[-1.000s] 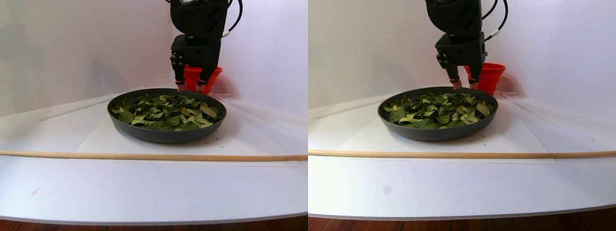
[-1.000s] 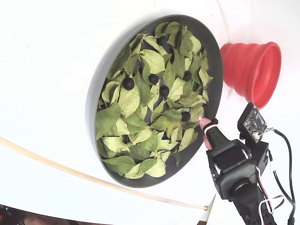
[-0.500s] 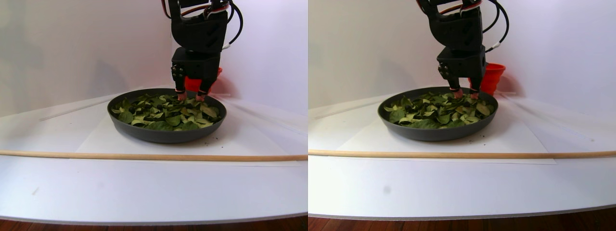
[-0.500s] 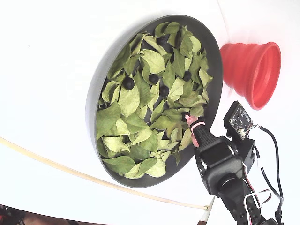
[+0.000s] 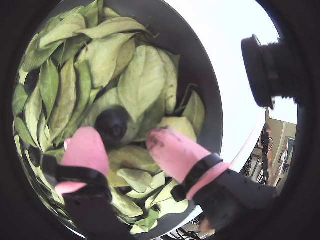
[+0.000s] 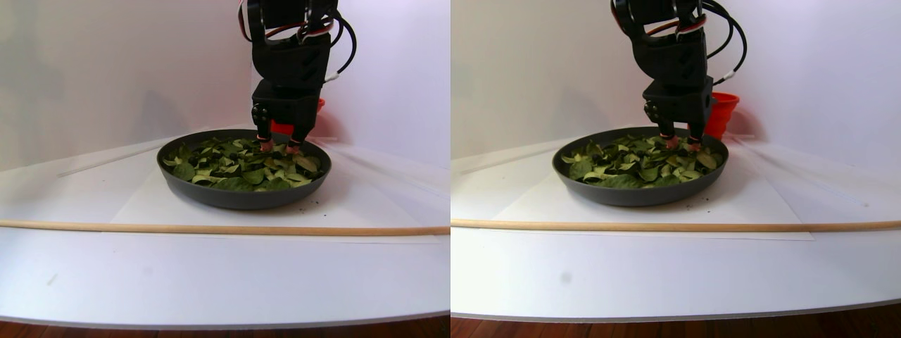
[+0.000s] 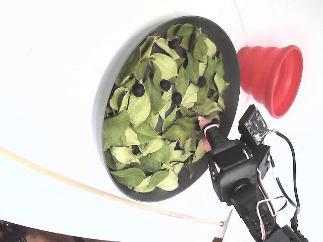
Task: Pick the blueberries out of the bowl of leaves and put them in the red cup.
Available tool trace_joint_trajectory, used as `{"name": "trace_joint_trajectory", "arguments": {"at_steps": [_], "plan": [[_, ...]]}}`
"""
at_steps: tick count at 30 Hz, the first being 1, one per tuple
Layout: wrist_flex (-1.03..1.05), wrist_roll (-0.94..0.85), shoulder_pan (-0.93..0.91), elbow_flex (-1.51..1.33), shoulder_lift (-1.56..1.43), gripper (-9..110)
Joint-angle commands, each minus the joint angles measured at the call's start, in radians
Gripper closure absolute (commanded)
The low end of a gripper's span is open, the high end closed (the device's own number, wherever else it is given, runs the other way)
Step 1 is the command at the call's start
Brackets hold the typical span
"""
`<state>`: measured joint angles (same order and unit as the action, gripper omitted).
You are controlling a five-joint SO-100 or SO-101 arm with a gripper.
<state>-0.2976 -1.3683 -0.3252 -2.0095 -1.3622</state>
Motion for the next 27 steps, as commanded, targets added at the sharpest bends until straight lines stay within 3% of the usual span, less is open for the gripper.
{"name": "trace_joint_trajectory", "arguments": {"at_steps": [1, 27], "plan": [[-0.018, 0.018, 0.0, 0.049, -0.018, 83], [-0.034, 0.08, -0.006, 0.103, 0.055, 82]]}}
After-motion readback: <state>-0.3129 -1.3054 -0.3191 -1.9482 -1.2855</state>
